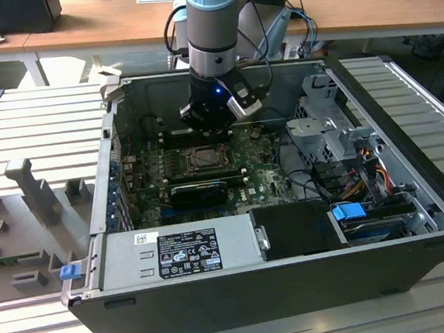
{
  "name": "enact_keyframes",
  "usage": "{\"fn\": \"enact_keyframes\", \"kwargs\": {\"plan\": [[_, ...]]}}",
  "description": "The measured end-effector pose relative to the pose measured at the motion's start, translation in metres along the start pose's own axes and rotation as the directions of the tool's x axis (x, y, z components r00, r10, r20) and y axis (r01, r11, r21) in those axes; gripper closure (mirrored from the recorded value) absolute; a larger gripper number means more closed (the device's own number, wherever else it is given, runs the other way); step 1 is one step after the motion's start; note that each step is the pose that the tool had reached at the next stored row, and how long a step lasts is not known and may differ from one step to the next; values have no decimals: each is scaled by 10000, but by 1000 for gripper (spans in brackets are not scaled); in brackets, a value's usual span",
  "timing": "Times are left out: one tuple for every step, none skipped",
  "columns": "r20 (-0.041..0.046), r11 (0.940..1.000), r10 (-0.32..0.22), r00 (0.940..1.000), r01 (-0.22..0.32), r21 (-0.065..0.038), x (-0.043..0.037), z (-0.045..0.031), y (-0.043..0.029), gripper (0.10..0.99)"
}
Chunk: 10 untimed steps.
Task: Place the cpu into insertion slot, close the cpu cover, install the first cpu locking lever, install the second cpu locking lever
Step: 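Install the first cpu locking lever, then install the second cpu locking lever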
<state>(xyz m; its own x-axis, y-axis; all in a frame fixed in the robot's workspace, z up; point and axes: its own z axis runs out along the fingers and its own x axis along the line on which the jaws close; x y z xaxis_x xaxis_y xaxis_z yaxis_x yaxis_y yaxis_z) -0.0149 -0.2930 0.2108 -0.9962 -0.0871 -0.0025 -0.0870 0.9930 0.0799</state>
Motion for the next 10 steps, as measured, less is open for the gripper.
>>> {"fn": "enact_keyframes", "kwargs": {"plan": [[-1,10000,0,10000,0,1,0,0,-3,980],[0,10000,0,10000,0,0,0,0,-6,980],[0,10000,0,10000,0,1,1,-1,-11,980],[0,10000,-1,10000,1,1,1,-1,-12,980],[-1,10000,-1,10000,1,2,1,-2,-13,980],[-1,10000,-1,10000,1,1,1,-2,-16,980],[-2,10000,-1,10000,1,2,2,-3,-24,980],[0,10000,1,10000,-1,0,3,-2,-29,980],[0,10000,1,10000,-1,0,3,-2,-29,980],[-2,10000,0,10000,0,3,3,-5,-30,980]]}}
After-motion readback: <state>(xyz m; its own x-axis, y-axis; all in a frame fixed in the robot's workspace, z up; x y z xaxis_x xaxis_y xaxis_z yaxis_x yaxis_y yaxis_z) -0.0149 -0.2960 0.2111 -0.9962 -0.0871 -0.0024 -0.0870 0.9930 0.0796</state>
